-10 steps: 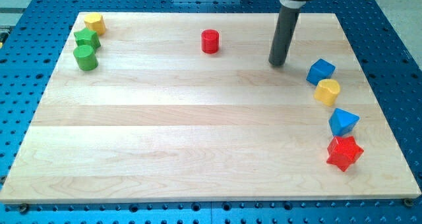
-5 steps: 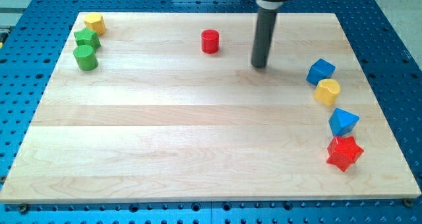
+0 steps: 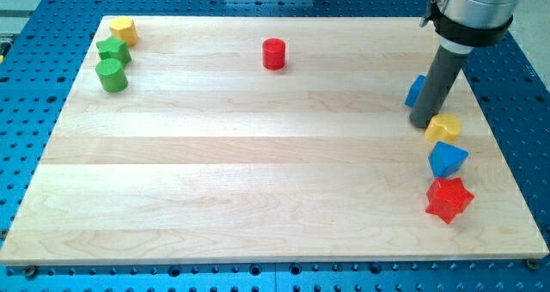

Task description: Adjust the heart and cube

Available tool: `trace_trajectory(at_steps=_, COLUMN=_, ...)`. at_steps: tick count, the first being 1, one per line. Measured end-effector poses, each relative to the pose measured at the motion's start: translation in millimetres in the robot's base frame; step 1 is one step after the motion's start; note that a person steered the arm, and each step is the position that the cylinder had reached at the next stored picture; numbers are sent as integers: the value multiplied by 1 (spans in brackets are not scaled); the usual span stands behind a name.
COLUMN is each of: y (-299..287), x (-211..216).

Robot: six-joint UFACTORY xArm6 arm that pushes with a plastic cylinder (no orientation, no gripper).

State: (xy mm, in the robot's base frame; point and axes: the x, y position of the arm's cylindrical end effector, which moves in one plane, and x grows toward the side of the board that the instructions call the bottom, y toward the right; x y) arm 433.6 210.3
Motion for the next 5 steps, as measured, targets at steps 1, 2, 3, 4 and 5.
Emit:
trace_trajectory(at_steps=1, y=-30, x=-2)
trace_trajectory(at_steps=2, y=-61, x=-6)
trace_trajectory(at_steps=3, y=-68, x=-15)
trace_trajectory(at_steps=4, y=-73, x=-19)
trace_trajectory(at_steps=5, y=-73, x=-26)
